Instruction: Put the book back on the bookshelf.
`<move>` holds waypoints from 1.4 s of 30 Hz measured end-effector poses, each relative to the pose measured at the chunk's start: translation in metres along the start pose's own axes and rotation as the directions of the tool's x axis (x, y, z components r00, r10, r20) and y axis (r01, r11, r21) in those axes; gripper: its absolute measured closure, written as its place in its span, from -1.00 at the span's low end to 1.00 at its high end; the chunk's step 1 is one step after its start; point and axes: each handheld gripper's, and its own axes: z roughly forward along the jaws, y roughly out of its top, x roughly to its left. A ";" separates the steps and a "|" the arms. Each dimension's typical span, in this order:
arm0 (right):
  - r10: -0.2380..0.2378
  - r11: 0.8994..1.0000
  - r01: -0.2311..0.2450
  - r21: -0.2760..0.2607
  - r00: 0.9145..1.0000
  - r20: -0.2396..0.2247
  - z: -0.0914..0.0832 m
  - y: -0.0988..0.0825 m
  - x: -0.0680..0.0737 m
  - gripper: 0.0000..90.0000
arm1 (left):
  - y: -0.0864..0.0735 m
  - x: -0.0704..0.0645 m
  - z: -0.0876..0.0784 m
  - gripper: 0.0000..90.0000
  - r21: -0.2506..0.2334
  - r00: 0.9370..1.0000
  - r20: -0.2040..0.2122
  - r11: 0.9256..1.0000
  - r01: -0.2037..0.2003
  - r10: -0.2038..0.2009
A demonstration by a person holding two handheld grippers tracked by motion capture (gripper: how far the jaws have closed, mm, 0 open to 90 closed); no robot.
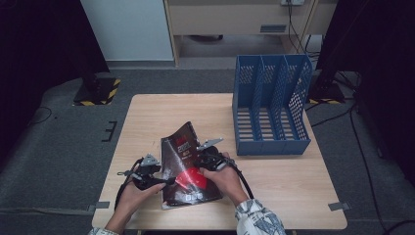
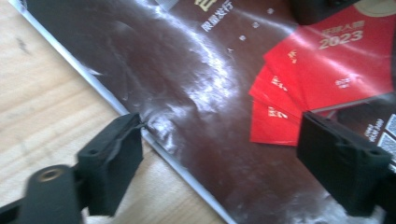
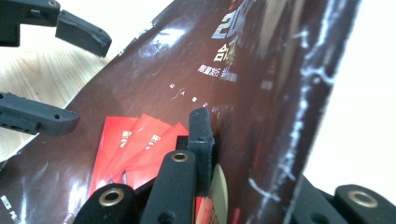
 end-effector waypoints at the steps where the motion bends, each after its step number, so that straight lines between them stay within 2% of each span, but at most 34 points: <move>1: -0.009 1.000 0.009 -0.005 1.000 0.003 -0.001 0.001 0.001 0.84 | 0.000 0.001 -0.001 -0.75 -0.007 1.000 0.002 1.000 -0.006 0.006; 4: -0.020 1.000 0.021 -0.014 1.000 0.005 -0.004 0.003 0.001 0.85 | 0.000 0.003 -0.003 -0.82 -0.039 1.000 -0.009 0.999 -0.010 0.010; 9: -0.030 0.999 0.031 -0.036 0.999 0.015 -0.010 0.010 0.003 0.89 | 0.000 0.005 -0.004 -0.85 -0.041 1.000 -0.019 0.999 -0.015 0.014; 13: -0.056 0.998 0.057 -0.039 0.998 0.029 -0.014 0.012 0.005 0.90 | -0.001 0.008 -0.007 -0.82 -0.066 1.000 -0.017 0.998 0.019 -0.020; 16: -0.058 0.998 0.059 -0.038 0.998 0.030 -0.015 0.012 0.004 0.91 | -0.002 0.010 -0.008 -0.80 -0.075 0.999 -0.010 0.997 0.033 -0.034; 20: -0.061 0.997 0.063 -0.047 0.998 0.034 -0.017 0.014 0.004 0.93 | -0.002 0.012 -0.010 -0.80 -0.073 0.999 -0.021 0.997 0.030 -0.032; 26: -0.065 0.996 0.067 -0.060 0.997 0.043 -0.020 0.017 0.004 0.93 | -0.004 0.015 -0.010 -0.80 -0.071 0.998 -0.024 0.996 0.048 -0.050; 32: -0.069 0.995 0.073 -0.075 0.996 0.052 -0.025 0.020 0.004 0.93 | -0.003 0.020 -0.010 -0.79 -0.083 0.998 -0.005 0.994 0.064 -0.065; 38: -0.081 0.991 0.087 -0.099 0.995 0.060 -0.032 0.025 0.003 0.93 | -0.003 0.024 -0.007 -0.74 -0.092 0.997 0.032 0.993 0.072 -0.069; 42: -0.083 0.989 0.090 -0.116 0.994 0.065 -0.037 0.028 0.002 0.93 | 0.001 0.019 -0.002 -0.71 -0.102 0.997 0.068 0.994 0.051 -0.044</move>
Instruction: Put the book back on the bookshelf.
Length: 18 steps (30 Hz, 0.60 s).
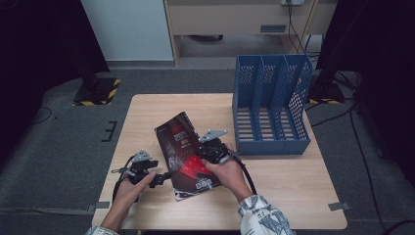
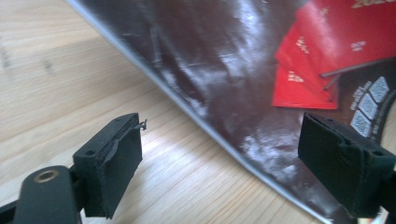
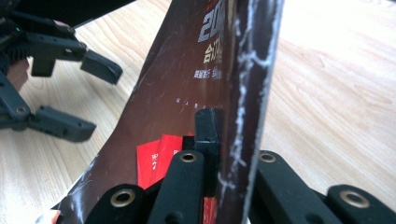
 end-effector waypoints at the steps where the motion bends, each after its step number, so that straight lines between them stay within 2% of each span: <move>1: -0.003 1.000 0.003 -0.005 1.000 0.003 0.000 0.001 0.000 0.93 | 0.001 -0.001 0.002 -0.71 0.004 1.000 0.006 1.000 -0.012 0.012; 5: -0.003 1.000 0.004 -0.023 1.000 0.009 -0.003 0.003 -0.001 0.93 | 0.004 -0.002 0.011 -0.70 0.011 1.000 0.007 1.000 -0.028 0.028; 9: -0.006 0.999 0.006 -0.036 1.000 0.008 -0.004 0.005 0.000 0.93 | 0.004 0.002 0.019 -0.69 -0.002 1.000 0.031 1.000 -0.004 0.004; 14: 0.000 0.999 0.000 -0.053 1.000 0.001 -0.004 0.005 0.001 0.93 | 0.006 0.001 0.026 -0.61 0.003 0.998 0.058 1.000 -0.015 0.015; 18: -0.005 0.998 0.004 -0.063 1.000 -0.004 -0.005 0.007 0.002 0.93 | 0.006 0.000 0.029 -0.59 0.009 0.998 0.062 1.000 -0.012 0.012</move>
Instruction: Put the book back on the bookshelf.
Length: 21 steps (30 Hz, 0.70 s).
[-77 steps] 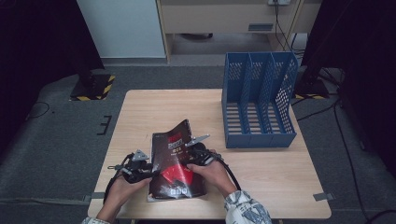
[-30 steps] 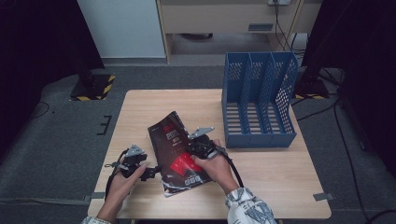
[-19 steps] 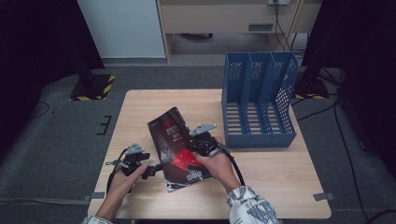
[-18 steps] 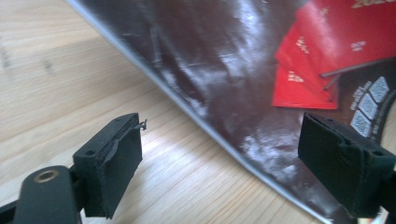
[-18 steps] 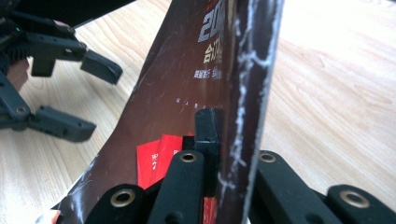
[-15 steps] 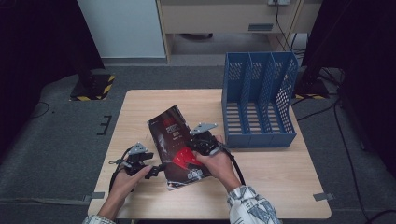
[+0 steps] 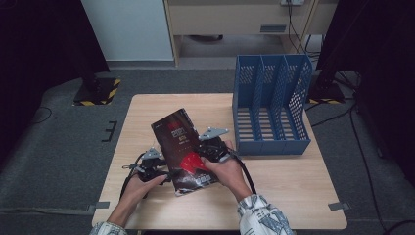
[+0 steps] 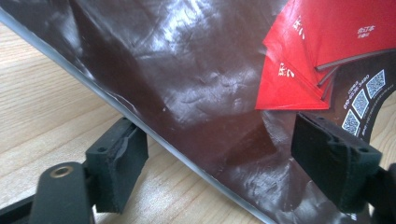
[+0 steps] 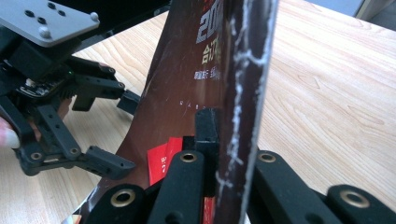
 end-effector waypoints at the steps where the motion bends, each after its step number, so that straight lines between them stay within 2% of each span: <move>1: 0.000 1.000 0.000 -0.005 1.000 -0.002 -0.001 0.000 0.000 0.93 | 0.000 0.001 0.000 -0.58 -0.002 1.000 -0.001 1.000 0.001 -0.001; 4: 0.000 1.000 -0.001 -0.015 1.000 -0.004 -0.002 0.001 0.000 0.93 | 0.000 0.006 0.002 -0.56 -0.017 1.000 -0.004 0.999 0.031 -0.031; 8: -0.005 0.999 0.004 -0.040 1.000 -0.015 -0.003 0.001 0.001 0.93 | 0.001 0.010 0.008 -0.47 -0.024 0.999 0.037 0.999 0.036 -0.035; 10: -0.005 0.999 0.004 -0.046 1.000 -0.020 -0.003 0.001 0.001 0.93 | 0.003 0.010 0.010 -0.45 -0.021 0.999 0.042 0.999 0.036 -0.035; 11: -0.014 0.999 0.013 -0.048 1.000 -0.020 -0.003 0.001 0.001 0.93 | 0.003 0.012 0.010 -0.42 -0.023 0.997 0.050 0.998 0.051 -0.050; 15: -0.011 0.999 0.010 -0.050 1.000 -0.026 -0.005 0.000 -0.002 0.93 | 0.003 0.019 0.006 0.02 -0.048 0.992 0.061 0.992 0.114 -0.111; 18: -0.018 0.999 0.017 -0.039 1.000 -0.022 -0.005 -0.001 -0.003 0.93 | 0.005 0.020 0.001 0.43 -0.065 0.990 0.070 0.990 0.125 -0.121; 21: -0.026 0.999 0.025 -0.036 1.000 -0.015 -0.005 -0.003 -0.005 0.93 | 0.007 0.020 -0.003 0.67 -0.084 0.986 0.105 0.986 0.142 -0.133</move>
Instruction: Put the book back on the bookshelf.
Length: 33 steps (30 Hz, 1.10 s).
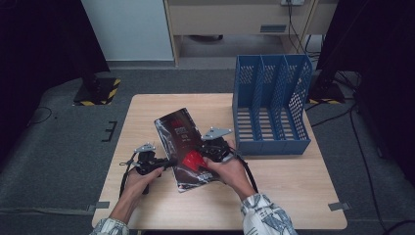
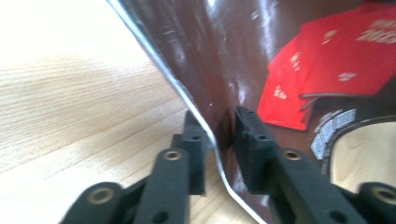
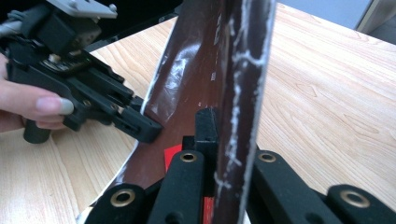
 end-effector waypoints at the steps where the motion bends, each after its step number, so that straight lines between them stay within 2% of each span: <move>1: -0.002 1.000 0.002 0.000 1.000 0.001 0.000 0.000 -0.001 0.93 | 0.001 -0.001 -0.001 0.73 -0.001 1.000 0.006 1.000 -0.005 0.005; 5: -0.018 1.000 0.018 0.005 1.000 -0.004 -0.002 0.001 -0.002 0.92 | 0.005 -0.003 -0.004 0.84 0.008 1.000 0.005 1.000 -0.022 0.022; 11: -0.054 0.998 0.054 0.023 0.998 -0.022 -0.005 0.004 -0.003 0.91 | 0.011 -0.006 -0.015 0.92 -0.025 0.998 -0.042 0.998 -0.051 0.050; 15: -0.084 0.996 0.084 0.029 0.996 -0.020 -0.005 0.006 -0.002 0.90 | 0.015 -0.008 -0.020 0.94 -0.034 0.994 -0.075 0.996 -0.087 0.084; 23: -0.128 0.989 0.130 0.066 0.991 -0.030 -0.005 0.013 -0.002 0.84 | 0.021 -0.012 -0.029 0.94 -0.050 0.985 -0.123 0.990 -0.130 0.123; 33: -0.115 0.992 0.116 0.039 0.993 -0.035 -0.006 0.012 -0.007 0.80 | 0.028 -0.019 -0.036 0.95 -0.051 0.975 -0.153 0.984 -0.170 0.161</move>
